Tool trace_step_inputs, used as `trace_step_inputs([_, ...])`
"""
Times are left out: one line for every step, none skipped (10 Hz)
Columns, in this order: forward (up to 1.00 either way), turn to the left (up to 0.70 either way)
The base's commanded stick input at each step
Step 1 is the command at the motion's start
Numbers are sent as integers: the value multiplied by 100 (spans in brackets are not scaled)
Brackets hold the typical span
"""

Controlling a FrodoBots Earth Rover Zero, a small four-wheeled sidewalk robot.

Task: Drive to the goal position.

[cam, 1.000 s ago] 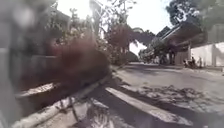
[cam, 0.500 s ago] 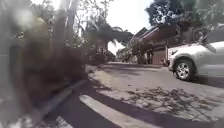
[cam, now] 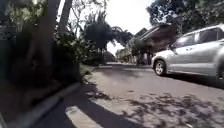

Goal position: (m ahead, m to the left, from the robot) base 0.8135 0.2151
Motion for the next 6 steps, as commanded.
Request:
trace_step_inputs([-12,0])
trace_step_inputs([-9,0])
trace_step_inputs([-7,0])
trace_step_inputs([-5,0])
trace_step_inputs([-2,0])
trace_step_inputs([0,0])
